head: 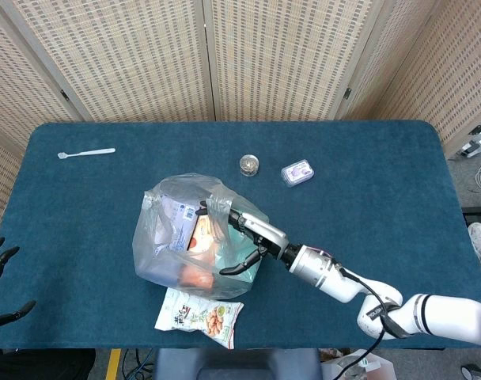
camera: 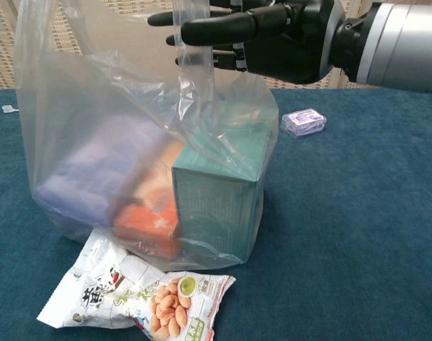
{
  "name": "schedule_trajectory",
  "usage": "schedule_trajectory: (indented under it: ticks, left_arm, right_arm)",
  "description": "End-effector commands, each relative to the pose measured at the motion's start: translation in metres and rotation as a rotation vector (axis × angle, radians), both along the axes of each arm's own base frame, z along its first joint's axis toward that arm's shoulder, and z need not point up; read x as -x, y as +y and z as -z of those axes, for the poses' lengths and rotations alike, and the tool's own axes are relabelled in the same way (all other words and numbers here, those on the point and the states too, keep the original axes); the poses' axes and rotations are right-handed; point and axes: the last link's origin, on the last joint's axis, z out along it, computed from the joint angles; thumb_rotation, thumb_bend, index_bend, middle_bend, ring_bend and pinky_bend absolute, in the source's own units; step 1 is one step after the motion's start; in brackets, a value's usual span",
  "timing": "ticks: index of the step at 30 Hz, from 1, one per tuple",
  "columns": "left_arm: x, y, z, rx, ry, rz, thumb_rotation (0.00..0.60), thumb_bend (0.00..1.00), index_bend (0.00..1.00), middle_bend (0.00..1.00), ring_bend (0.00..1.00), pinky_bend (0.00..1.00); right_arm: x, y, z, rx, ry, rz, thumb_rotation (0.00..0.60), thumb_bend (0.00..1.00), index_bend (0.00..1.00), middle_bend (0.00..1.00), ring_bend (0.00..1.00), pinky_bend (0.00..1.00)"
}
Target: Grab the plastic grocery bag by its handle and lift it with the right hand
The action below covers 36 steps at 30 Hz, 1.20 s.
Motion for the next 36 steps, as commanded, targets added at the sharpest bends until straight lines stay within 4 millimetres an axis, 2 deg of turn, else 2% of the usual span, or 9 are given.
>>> schedule_trajectory:
  ticks: [1, 6, 13, 18, 22, 28, 36]
  left_arm:
    - [0.001, 0.004, -0.001, -0.001, -0.005, 0.002, 0.6, 0.0, 0.15, 0.02, 0.08, 0.0]
    - [0.0, 0.011, -0.006, -0.01, 0.001, 0.015, 0.6, 0.0, 0.15, 0.02, 0.09, 0.0]
    - [-0.006, 0.021, -0.014, -0.032, -0.007, 0.042, 0.6, 0.0, 0.15, 0.03, 0.09, 0.0]
    - [-0.018, 0.036, -0.022, -0.065, -0.07, 0.095, 0.6, 0.0, 0.2, 0.06, 0.13, 0.05]
    - [-0.038, 0.055, -0.032, -0.064, -0.166, 0.162, 0.6, 0.0, 0.22, 0.1, 0.17, 0.11]
    - [-0.07, 0.086, -0.039, -0.049, -0.292, 0.272, 0.6, 0.0, 0.28, 0.22, 0.26, 0.2]
    - [-0.111, 0.125, -0.032, 0.123, -0.411, 0.377, 0.6, 0.0, 0.29, 0.25, 0.28, 0.22]
  right_arm:
    - [-0.004, -0.009, 0.005, 0.016, -0.01, 0.03, 0.6, 0.07, 0.0, 0.14, 0.03, 0.07]
    - [-0.011, -0.016, 0.012, -0.002, 0.002, 0.03, 0.6, 0.09, 0.06, 0.26, 0.14, 0.19]
    - [-0.011, -0.016, 0.012, -0.019, 0.0, 0.007, 0.6, 0.1, 0.12, 0.28, 0.17, 0.26]
    - [-0.008, -0.013, 0.009, -0.026, -0.004, -0.02, 0.6, 0.1, 0.13, 0.28, 0.19, 0.27]
    - [-0.004, -0.01, 0.005, -0.026, -0.008, -0.037, 0.6, 0.1, 0.13, 0.28, 0.19, 0.27]
    - [0.001, -0.009, 0.002, -0.025, -0.006, -0.036, 0.6, 0.1, 0.13, 0.28, 0.19, 0.27]
    - [0.003, -0.007, 0.001, -0.023, 0.0, -0.029, 0.6, 0.1, 0.13, 0.28, 0.19, 0.27]
